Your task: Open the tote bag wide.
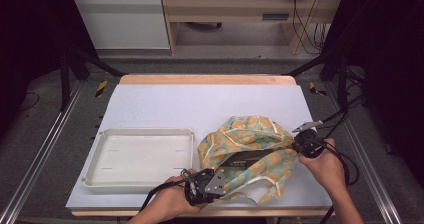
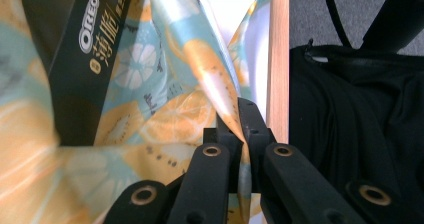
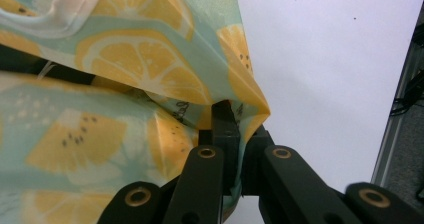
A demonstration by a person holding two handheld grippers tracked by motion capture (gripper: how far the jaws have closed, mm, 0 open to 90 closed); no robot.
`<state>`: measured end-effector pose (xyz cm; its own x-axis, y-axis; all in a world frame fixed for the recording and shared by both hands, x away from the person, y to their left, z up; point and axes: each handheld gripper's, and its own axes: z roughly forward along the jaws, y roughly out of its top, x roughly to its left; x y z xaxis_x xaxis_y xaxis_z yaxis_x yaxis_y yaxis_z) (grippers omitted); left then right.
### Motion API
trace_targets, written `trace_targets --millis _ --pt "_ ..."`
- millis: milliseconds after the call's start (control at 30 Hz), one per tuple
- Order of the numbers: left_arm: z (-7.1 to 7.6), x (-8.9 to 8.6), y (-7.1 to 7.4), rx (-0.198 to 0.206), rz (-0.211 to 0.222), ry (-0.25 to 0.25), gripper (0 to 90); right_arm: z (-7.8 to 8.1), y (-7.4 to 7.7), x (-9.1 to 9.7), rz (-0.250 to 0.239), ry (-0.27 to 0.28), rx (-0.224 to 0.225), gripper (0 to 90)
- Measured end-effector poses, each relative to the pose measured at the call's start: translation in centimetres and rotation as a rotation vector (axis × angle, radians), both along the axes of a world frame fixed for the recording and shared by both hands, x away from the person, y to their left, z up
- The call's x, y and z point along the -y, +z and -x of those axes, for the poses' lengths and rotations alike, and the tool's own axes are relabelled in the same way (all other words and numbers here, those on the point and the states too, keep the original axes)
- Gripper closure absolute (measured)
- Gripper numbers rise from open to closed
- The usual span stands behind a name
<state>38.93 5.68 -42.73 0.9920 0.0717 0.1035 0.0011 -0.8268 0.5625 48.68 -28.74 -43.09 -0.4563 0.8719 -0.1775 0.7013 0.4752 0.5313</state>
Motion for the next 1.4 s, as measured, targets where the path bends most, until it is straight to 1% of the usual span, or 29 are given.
trace_targets --millis 167,233,300,333,367,433,467,500,533,600,633,667,700,733,867,900,933,967,1000,1033,1100,1133,1167,1200,1233,1267,1300,1333,1400 --pt "-0.1 0.0 0.0 -0.003 0.01 0.018 90.0 0.3 0.0 0.0 -0.015 0.0 0.021 85.7" --pt "-0.1 -0.1 0.4 0.003 0.042 0.031 89.3 1.3 0.9 -0.3 -0.044 0.03 0.078 69.6" --pt "-0.2 0.0 0.8 0.003 0.052 0.034 87.4 2.2 1.8 -0.3 -0.058 0.053 0.125 61.0" --pt "-0.2 0.0 0.8 0.003 0.052 0.034 85.9 2.2 1.8 -0.3 -0.058 0.053 0.125 61.0" --pt "-0.2 0.0 0.9 0.007 0.058 0.033 84.6 3.3 2.8 -0.3 -0.078 0.053 0.17 54.2" --pt "-0.1 0.1 1.2 0.007 0.064 0.031 84.7 3.8 3.4 -0.3 -0.085 0.049 0.191 53.9" --pt "0.0 0.2 1.4 0.012 0.054 0.03 86.8 4.8 4.5 -0.6 -0.12 0.061 0.23 53.3" --pt "0.0 0.2 1.4 0.012 0.054 0.03 88.1 4.8 4.5 -0.6 -0.12 0.061 0.23 53.3" --pt "0.1 0.4 1.3 0.006 0.043 0.024 89.4 5.5 5.3 -1.6 -0.159 0.091 0.253 52.8" --pt "0.2 0.5 1.1 0.004 0.032 0.02 90.0 5.8 5.6 -3.1 -0.158 0.161 0.245 49.7" --pt "0.2 0.6 1.1 0.009 0.017 0.017 90.0 5.8 5.6 -3.1 -0.158 0.161 0.245 49.7" --pt "0.2 0.5 1.0 0.011 0.019 0.022 90.0 5.8 5.7 -4.5 -0.162 0.226 0.227 46.1" --pt "0.2 0.5 1.0 0.011 0.019 0.022 90.0 5.8 5.7 -4.5 -0.162 0.226 0.227 46.1" --pt "0.1 0.3 1.2 0.01 0.031 0.033 90.0 5.7 5.6 -5.1 -0.154 0.267 0.214 42.5" --pt "-0.2 -0.2 1.8 0.015 0.036 0.044 90.0 5.7 5.1 -5.2 -0.177 0.352 0.189 30.1" --pt "-0.2 -0.2 1.8 0.015 0.036 0.044 90.0 5.7 5.1 -5.2 -0.177 0.352 0.189 30.1" --pt "-0.3 -0.2 1.9 0.015 0.04 0.044 90.0 6.0 4.8 -5.3 -0.18 0.421 0.172 22.8" --pt "-0.3 -0.3 2.0 0.016 0.042 0.046 90.0 6.0 4.8 -5.3 -0.18 0.421 0.172 22.8" --pt "-0.4 -0.4 2.1 0.018 0.046 0.046 90.0 6.0 4.2 -5.9 -0.171 0.491 0.153 19.0" --pt "-0.4 -0.5 2.1 0.02 0.05 0.045 90.0 6.0 3.9 -6.1 -0.165 0.51 0.147 17.7" --pt "-0.3 -0.6 2.2 0.019 0.048 0.045 90.0 5.9 3.6 -6.4 -0.15 0.535 0.132 18.1" --pt "-0.2 -0.8 2.2 0.025 0.037 0.047 90.0 5.8 3.0 -6.7 -0.089 0.569 0.105 35.2" --pt "-0.2 -0.8 2.2 0.025 0.037 0.047 90.0 5.8 2.7 -6.6 -0.051 0.58 0.095 40.2" --pt "0.0 -1.2 2.1 0.02 0.039 0.051 90.0 5.9 2.5 -6.4 -0.053 0.585 0.076 49.4" --pt "0.0 -1.2 2.1 0.02 0.039 0.051 90.0 5.9 2.5 -6.4 -0.053 0.585 0.076 49.4" --pt "0.1 -1.4 1.9 0.017 0.037 0.052 90.0 6.6 2.3 -5.7 -0.07 0.592 0.073 67.3" --pt "0.1 -1.4 1.9 0.017 0.037 0.052 90.0 6.6 2.3 -5.7 -0.07 0.592 0.073 67.3" --pt "0.0 -1.4 1.8 0.013 0.032 0.05 90.0 7.4 1.9 -5.2 -0.09 0.59 0.065 79.1" --pt "0.0 -1.4 1.8 0.015 0.028 0.05 90.0 7.9 1.7 -5.0 -0.097 0.582 0.065 83.2"
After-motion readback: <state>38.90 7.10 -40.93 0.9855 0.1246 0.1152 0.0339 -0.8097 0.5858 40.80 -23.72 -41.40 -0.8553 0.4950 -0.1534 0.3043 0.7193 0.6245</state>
